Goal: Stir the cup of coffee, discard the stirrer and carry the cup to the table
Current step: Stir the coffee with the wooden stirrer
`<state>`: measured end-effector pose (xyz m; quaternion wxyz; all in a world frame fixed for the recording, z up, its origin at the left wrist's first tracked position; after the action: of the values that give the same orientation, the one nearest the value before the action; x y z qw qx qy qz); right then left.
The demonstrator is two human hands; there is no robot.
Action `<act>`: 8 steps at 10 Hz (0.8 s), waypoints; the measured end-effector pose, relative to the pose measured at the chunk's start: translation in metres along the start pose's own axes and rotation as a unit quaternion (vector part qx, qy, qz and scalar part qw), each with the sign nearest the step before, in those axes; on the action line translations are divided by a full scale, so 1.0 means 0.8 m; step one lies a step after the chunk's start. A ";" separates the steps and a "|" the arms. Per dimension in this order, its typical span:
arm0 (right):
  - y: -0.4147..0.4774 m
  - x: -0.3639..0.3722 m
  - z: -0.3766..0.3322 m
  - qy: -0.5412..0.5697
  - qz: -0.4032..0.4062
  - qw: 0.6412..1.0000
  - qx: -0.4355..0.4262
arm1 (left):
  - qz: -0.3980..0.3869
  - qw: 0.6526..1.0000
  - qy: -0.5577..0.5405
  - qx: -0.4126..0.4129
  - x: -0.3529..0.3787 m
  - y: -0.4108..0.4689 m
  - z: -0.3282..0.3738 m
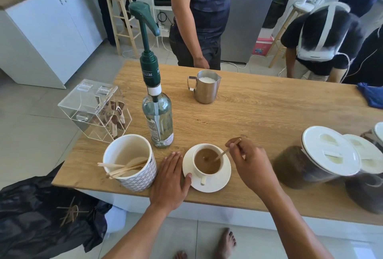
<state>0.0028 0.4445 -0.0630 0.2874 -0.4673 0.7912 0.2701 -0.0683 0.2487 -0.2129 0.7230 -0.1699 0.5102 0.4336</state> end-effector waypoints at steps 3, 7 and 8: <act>-0.002 0.001 0.002 0.008 -0.003 1.000 0.023 | -0.001 1.000 -0.003 -0.001 0.000 0.000 0.000; -0.002 0.002 -0.001 0.025 -0.005 1.000 0.018 | 0.009 1.000 -0.012 0.004 -0.004 -0.001 0.002; -0.004 0.010 0.002 0.036 -0.036 0.998 0.030 | 0.007 1.000 -0.011 0.004 -0.004 -0.001 0.002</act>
<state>0.0027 0.4399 -0.0701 0.2826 -0.4955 0.7916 0.2188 -0.0668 0.2481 -0.2099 0.7259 -0.1589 0.5053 0.4388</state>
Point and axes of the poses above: each hand's wrist, its own y-axis towards the middle knuckle, its own x-axis out of the palm, z = x × y, the point moved 9 cm from there along y, towards the middle knuckle, and after that the axes turned 3 degrees about -y, right-handed, at the moved point
